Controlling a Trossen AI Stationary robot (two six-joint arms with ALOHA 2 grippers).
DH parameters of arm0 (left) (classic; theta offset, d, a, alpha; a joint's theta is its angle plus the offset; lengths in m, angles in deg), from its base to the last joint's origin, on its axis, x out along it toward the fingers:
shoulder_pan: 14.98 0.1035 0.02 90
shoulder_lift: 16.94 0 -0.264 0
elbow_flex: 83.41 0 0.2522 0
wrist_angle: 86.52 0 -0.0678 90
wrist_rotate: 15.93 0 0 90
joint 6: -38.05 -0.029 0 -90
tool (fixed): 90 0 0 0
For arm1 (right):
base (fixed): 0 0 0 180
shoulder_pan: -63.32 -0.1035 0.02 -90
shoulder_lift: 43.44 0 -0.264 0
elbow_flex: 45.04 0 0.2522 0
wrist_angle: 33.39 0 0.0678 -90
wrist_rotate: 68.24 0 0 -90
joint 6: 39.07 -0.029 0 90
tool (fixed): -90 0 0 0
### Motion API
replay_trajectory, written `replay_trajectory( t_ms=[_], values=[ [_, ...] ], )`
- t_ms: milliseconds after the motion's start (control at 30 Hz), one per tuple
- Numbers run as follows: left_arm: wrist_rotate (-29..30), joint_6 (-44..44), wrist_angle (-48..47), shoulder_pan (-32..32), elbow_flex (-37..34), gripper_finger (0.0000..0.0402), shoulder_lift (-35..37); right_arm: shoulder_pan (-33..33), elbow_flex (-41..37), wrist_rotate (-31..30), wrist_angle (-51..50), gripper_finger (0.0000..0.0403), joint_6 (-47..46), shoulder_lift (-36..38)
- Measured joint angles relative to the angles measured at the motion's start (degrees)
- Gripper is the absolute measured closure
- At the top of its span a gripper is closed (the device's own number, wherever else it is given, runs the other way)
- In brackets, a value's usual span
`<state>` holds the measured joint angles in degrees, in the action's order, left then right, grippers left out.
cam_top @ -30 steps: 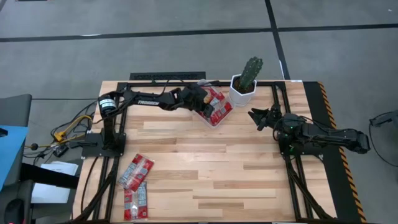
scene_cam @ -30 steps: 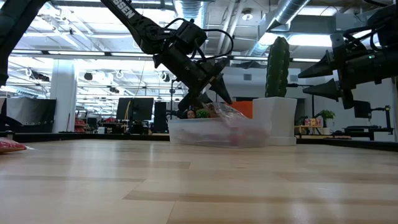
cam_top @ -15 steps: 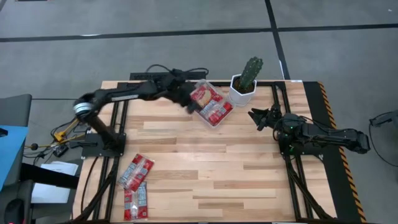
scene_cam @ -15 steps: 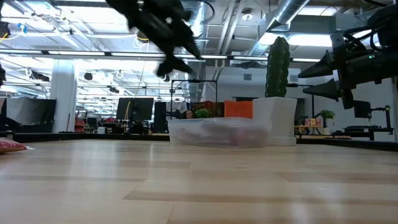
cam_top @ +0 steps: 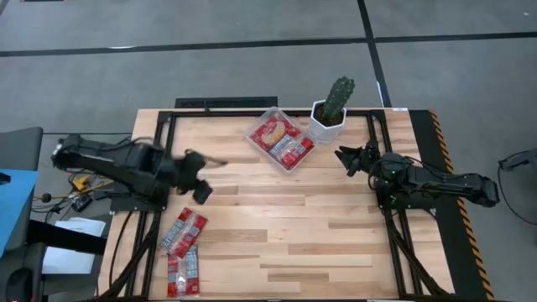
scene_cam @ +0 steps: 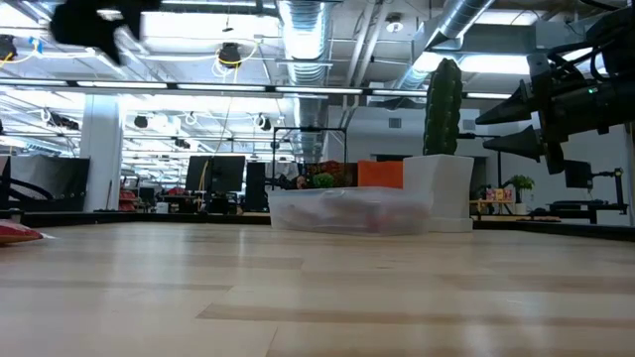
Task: Sort popcorn bags into baskets
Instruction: Put the red popcorn bag into the transparent bin
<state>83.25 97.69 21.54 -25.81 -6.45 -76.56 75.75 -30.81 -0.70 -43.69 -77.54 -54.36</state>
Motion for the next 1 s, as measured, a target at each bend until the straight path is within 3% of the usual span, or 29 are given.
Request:
replay_trajectory(
  t_ms=[133, 400, 700, 1000],
  values=[
    [2.55, 13.85, -2.46, -10.26, -6.55, 0.0191, 2.58, -0.01, 0.00, 0.02, 0.00, 0.0143, -0.01, 0.00],
    [2.17, 29.35, 0.84, -22.81, -16.64, 0.0191, -1.18, 0.00, 0.00, 0.02, -0.01, 0.0143, -0.03, 0.00],
    [0.48, 32.55, 9.53, -29.11, -17.11, 0.0191, -14.00, 0.00, 0.00, 0.04, -0.02, 0.0143, -0.05, 0.00],
    [-3.54, 33.80, 14.26, -31.13, -17.11, 0.0191, -24.93, 0.00, 0.00, 0.02, 0.00, 0.0143, -0.05, 0.00]
  ],
)
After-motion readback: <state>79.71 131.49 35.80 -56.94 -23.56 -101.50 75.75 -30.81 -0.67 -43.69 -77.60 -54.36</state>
